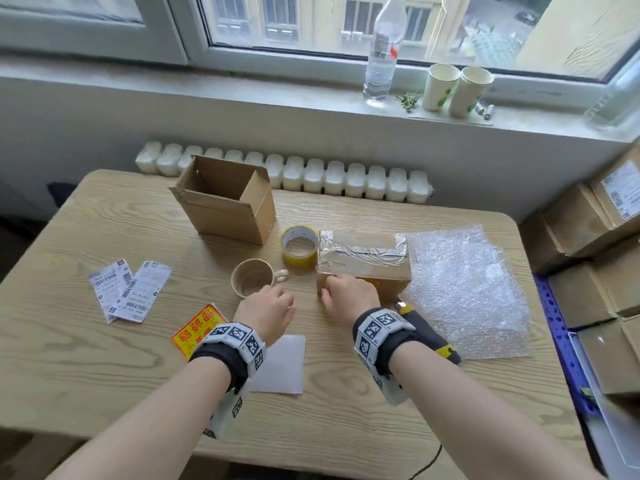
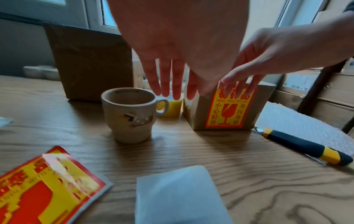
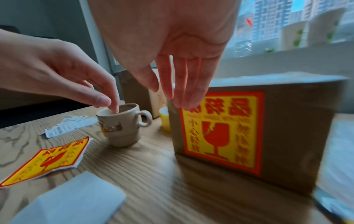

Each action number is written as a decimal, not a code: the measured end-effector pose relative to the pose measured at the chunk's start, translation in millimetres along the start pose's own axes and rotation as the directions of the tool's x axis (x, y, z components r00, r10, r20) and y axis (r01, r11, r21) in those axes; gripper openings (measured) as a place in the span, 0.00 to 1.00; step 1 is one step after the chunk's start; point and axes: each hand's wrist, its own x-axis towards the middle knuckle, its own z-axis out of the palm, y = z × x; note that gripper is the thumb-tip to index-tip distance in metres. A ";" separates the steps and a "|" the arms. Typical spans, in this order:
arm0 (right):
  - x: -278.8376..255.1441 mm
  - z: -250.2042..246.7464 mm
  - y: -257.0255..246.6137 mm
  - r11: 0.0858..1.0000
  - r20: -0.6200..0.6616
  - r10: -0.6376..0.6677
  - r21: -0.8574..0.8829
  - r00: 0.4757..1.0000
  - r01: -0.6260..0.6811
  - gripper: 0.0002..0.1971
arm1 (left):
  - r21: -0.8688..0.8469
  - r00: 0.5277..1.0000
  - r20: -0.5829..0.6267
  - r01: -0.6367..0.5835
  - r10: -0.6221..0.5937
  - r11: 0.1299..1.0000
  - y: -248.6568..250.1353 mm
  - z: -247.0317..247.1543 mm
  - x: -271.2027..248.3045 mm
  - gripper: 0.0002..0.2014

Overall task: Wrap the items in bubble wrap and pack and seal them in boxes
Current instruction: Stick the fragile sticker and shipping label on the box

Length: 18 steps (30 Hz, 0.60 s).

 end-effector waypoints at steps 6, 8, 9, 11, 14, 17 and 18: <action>30.1 -17.6 -76.2 0.992 -0.065 -0.115 -0.058 0.991 0.111 0.15 | 0.089 0.990 0.019 0.138 -0.140 0.986 -60.8 -25.0 -14.5 0.16; 40.7 -17.1 -107.5 0.987 -0.072 -0.150 -0.068 0.986 0.145 0.16 | 0.086 0.986 0.012 0.166 -0.168 0.982 -89.0 -31.2 -25.7 0.16; 46.2 -16.1 -122.7 0.985 -0.075 -0.165 -0.070 0.983 0.160 0.16 | 0.077 0.984 0.004 0.177 -0.177 0.981 -102.6 -33.3 -29.7 0.16; 55.4 -11.4 -152.3 0.981 -0.077 -0.191 -0.060 0.979 0.186 0.16 | 0.055 0.978 0.013 0.206 -0.207 0.977 -130.5 -33.4 -38.6 0.15; 68.6 3.3 -191.9 0.974 -0.035 -0.223 -0.055 0.974 0.221 0.16 | 0.003 0.969 0.040 0.242 -0.242 0.970 -170.9 -26.2 -54.4 0.15; 80.6 26.4 -226.6 0.969 0.014 -0.244 -0.046 0.970 0.244 0.15 | -0.018 0.954 0.072 0.294 -0.292 0.956 -208.3 -13.2 -73.9 0.15; 84.5 34.5 -237.1 0.967 0.035 -0.250 -0.046 0.968 0.251 0.15 | -0.031 0.947 0.086 0.312 -0.309 0.950 -220.8 -7.6 -80.0 0.15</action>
